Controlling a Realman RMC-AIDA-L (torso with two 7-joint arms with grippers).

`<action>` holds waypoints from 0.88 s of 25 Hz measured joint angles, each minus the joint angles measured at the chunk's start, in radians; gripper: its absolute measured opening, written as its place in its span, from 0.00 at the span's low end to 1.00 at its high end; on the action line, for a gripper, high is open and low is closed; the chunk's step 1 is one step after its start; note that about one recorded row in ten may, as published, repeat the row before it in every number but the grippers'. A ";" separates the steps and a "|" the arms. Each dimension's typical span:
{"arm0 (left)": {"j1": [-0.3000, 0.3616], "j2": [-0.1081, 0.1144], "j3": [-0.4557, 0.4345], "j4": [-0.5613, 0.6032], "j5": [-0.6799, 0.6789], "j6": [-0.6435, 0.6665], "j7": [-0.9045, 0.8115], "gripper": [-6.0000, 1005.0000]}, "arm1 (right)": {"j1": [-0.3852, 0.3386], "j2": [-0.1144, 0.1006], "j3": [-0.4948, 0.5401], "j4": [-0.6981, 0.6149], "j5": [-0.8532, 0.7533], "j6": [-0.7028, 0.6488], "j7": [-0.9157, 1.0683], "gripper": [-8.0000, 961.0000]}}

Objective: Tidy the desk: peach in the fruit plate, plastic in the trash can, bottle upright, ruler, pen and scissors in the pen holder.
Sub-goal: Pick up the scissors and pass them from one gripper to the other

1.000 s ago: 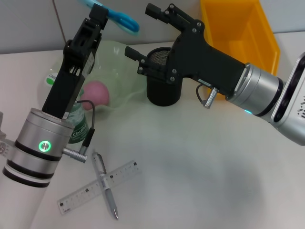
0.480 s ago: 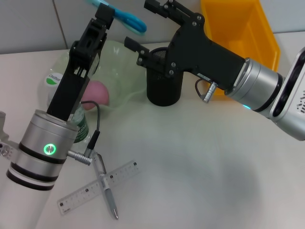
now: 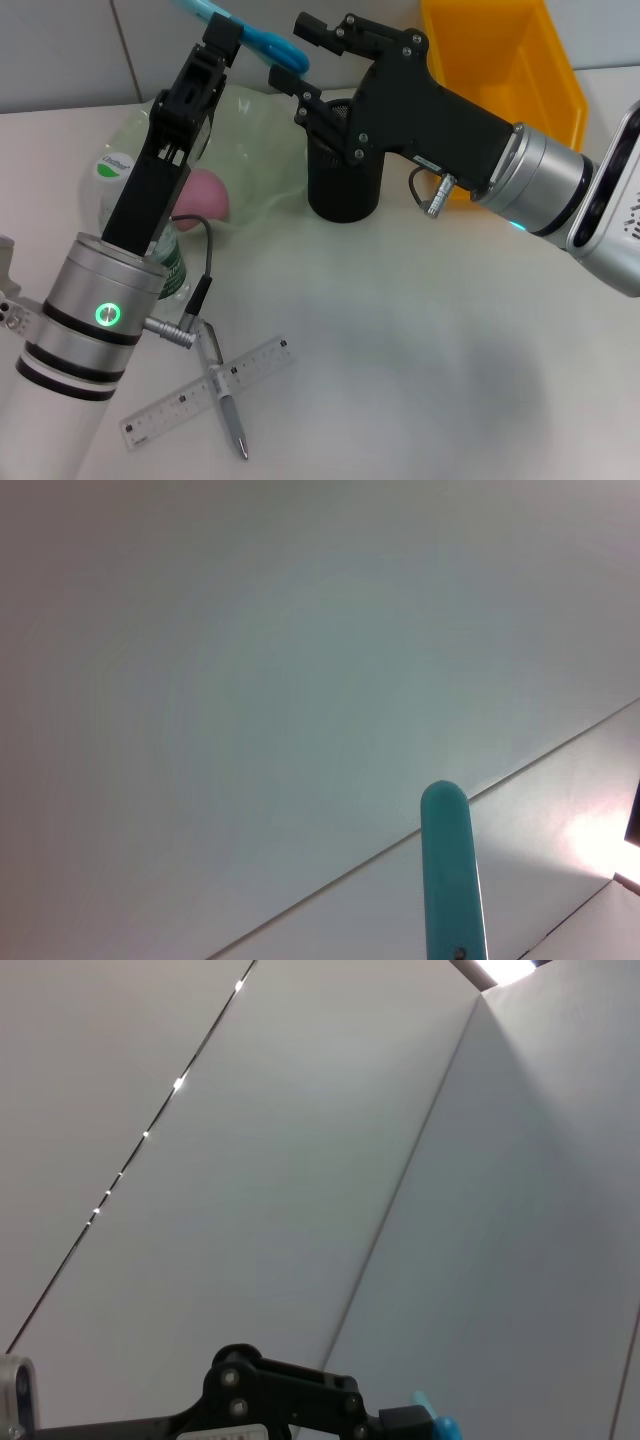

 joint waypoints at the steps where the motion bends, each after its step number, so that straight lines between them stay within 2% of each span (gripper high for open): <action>1: 0.000 0.000 0.000 0.000 0.000 0.000 0.000 0.25 | 0.000 0.000 0.000 0.001 0.000 0.000 0.000 0.46; 3: 0.000 0.000 0.000 -0.001 0.000 -0.001 0.001 0.25 | 0.000 0.000 0.000 0.003 0.000 -0.001 0.000 0.43; 19: 0.000 0.000 -0.010 -0.006 -0.001 -0.003 0.000 0.25 | 0.003 0.000 -0.001 0.006 0.001 -0.002 0.000 0.41; 22: 0.000 0.000 -0.010 -0.006 -0.001 -0.003 -0.002 0.25 | 0.004 0.000 -0.001 0.006 0.001 -0.001 0.000 0.37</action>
